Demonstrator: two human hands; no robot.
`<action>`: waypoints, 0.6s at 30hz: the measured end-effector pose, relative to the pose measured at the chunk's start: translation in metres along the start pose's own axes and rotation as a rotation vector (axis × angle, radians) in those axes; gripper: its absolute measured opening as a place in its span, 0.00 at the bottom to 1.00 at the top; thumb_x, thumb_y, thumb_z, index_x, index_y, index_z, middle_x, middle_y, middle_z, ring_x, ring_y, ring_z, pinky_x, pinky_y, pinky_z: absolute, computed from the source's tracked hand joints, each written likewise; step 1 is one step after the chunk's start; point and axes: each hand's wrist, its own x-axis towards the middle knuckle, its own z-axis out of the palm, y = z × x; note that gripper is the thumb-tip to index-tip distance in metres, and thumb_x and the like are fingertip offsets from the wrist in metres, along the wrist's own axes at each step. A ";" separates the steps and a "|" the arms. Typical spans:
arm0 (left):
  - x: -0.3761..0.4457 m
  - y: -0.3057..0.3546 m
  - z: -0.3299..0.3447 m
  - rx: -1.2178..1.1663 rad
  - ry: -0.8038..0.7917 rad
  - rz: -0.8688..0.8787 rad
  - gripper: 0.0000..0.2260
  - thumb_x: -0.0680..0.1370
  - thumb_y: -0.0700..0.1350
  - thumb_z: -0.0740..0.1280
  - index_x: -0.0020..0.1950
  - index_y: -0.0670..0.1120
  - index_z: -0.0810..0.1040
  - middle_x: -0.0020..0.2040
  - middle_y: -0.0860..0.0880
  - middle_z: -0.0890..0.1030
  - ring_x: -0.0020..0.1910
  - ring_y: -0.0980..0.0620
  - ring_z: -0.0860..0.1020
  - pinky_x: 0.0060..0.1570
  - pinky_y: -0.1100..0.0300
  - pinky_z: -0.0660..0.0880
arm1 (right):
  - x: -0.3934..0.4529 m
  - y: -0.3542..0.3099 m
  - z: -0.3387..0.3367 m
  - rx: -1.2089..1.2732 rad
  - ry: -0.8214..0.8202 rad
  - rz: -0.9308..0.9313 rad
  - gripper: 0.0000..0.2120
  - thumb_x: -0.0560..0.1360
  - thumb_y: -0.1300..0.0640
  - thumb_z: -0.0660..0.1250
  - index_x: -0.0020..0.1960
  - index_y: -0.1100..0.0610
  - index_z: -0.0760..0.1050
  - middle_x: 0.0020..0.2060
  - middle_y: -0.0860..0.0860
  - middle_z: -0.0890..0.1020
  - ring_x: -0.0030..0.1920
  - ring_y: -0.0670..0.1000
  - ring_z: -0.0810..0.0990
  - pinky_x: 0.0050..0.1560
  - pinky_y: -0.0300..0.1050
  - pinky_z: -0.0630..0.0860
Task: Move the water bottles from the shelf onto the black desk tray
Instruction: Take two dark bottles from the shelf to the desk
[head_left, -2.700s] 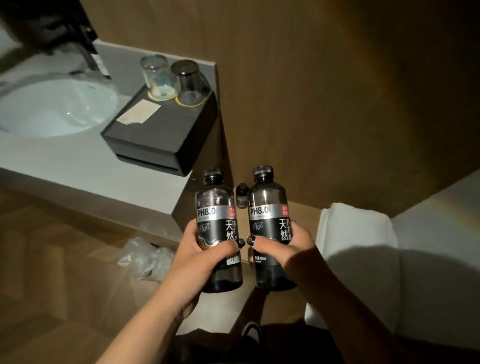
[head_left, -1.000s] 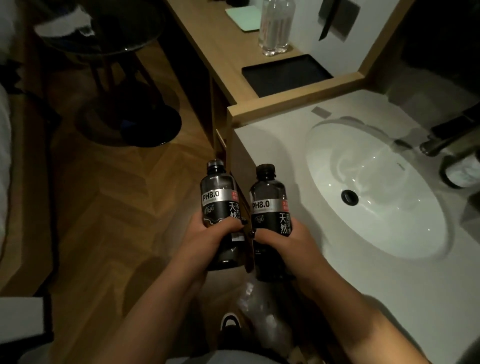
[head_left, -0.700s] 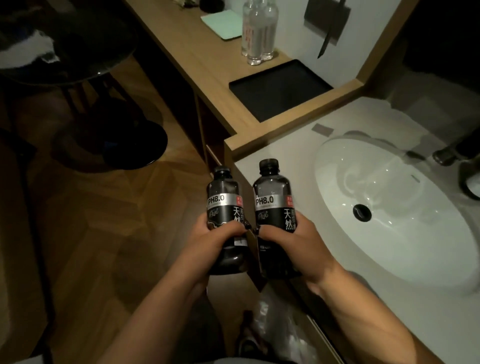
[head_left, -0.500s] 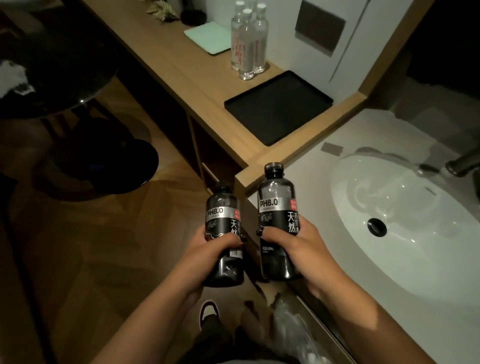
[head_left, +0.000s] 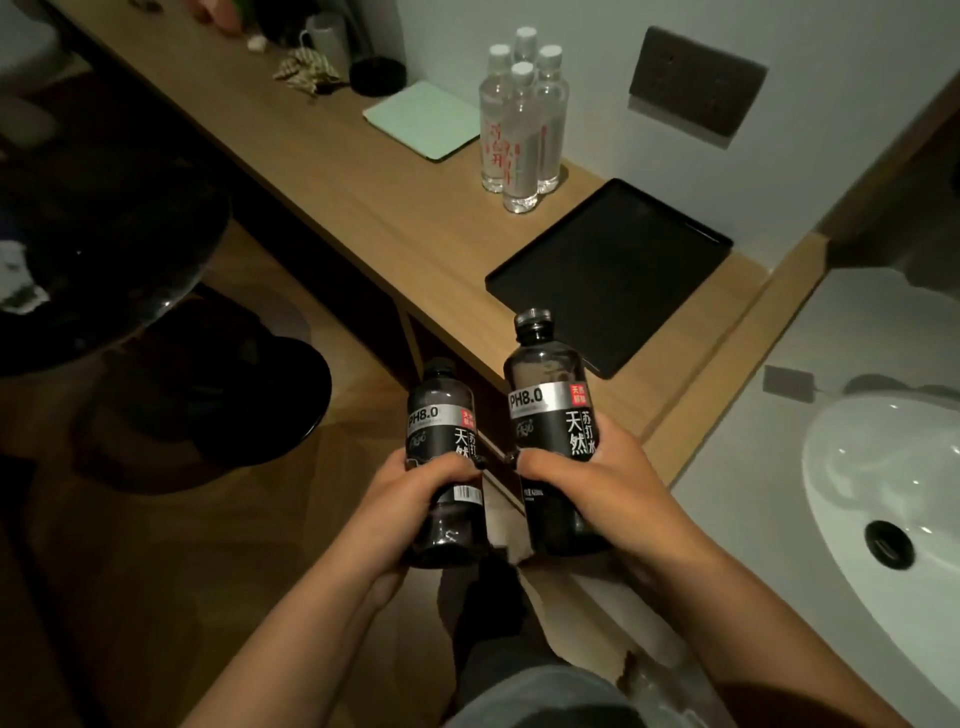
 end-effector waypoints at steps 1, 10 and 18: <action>0.012 0.011 -0.004 0.024 0.006 0.001 0.27 0.61 0.46 0.73 0.59 0.43 0.75 0.46 0.41 0.83 0.39 0.46 0.82 0.34 0.57 0.77 | 0.015 -0.006 0.002 -0.007 -0.005 0.006 0.17 0.65 0.57 0.75 0.52 0.49 0.74 0.44 0.52 0.82 0.42 0.51 0.83 0.40 0.43 0.80; 0.094 0.103 -0.022 -0.005 -0.014 -0.037 0.19 0.70 0.42 0.71 0.59 0.41 0.75 0.44 0.40 0.81 0.35 0.46 0.81 0.33 0.57 0.77 | 0.124 -0.064 0.012 0.054 0.038 0.116 0.14 0.66 0.55 0.74 0.48 0.50 0.73 0.45 0.56 0.83 0.43 0.55 0.83 0.43 0.49 0.82; 0.175 0.172 -0.022 0.053 -0.108 -0.037 0.13 0.72 0.41 0.69 0.55 0.41 0.77 0.35 0.45 0.82 0.29 0.49 0.80 0.30 0.60 0.76 | 0.192 -0.096 0.017 0.300 0.201 0.157 0.14 0.66 0.57 0.74 0.51 0.56 0.77 0.49 0.64 0.82 0.48 0.63 0.83 0.50 0.64 0.80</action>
